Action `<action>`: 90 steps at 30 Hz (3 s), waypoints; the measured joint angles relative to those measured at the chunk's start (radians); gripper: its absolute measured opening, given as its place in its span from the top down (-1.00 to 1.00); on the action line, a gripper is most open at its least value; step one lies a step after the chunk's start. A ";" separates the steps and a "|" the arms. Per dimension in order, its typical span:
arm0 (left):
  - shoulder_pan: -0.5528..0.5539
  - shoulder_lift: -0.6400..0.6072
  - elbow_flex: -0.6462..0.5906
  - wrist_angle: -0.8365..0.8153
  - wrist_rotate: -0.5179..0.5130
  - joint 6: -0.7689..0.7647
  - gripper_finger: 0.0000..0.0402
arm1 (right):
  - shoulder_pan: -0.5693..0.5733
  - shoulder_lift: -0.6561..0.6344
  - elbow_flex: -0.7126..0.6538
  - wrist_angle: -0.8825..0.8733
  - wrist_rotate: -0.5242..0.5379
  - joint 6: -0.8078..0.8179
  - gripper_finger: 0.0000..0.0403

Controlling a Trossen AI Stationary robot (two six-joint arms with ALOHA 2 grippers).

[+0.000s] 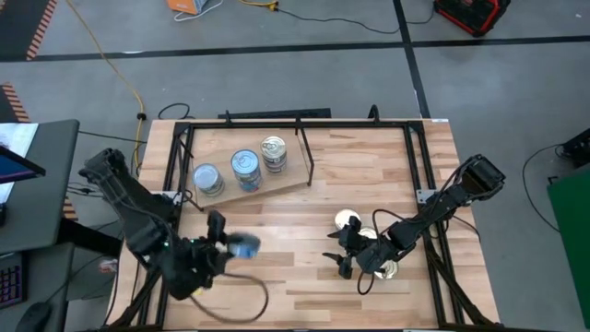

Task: Stack canned seafood by type on shelf
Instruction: Stack the blue tuna can on top of the blue tuna can on the shelf

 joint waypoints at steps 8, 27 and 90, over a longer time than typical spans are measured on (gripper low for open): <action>0.016 -0.096 -0.001 0.396 0.222 0.235 0.31 | -0.002 0.000 0.000 0.016 0.023 -0.004 -0.52; 0.420 -0.347 -0.001 0.800 0.148 -0.181 0.30 | -0.014 0.000 0.000 0.026 0.024 -0.019 -0.52; 0.703 0.001 0.000 -0.188 -0.157 0.573 0.30 | -0.019 0.000 0.000 0.023 0.022 -0.022 -0.52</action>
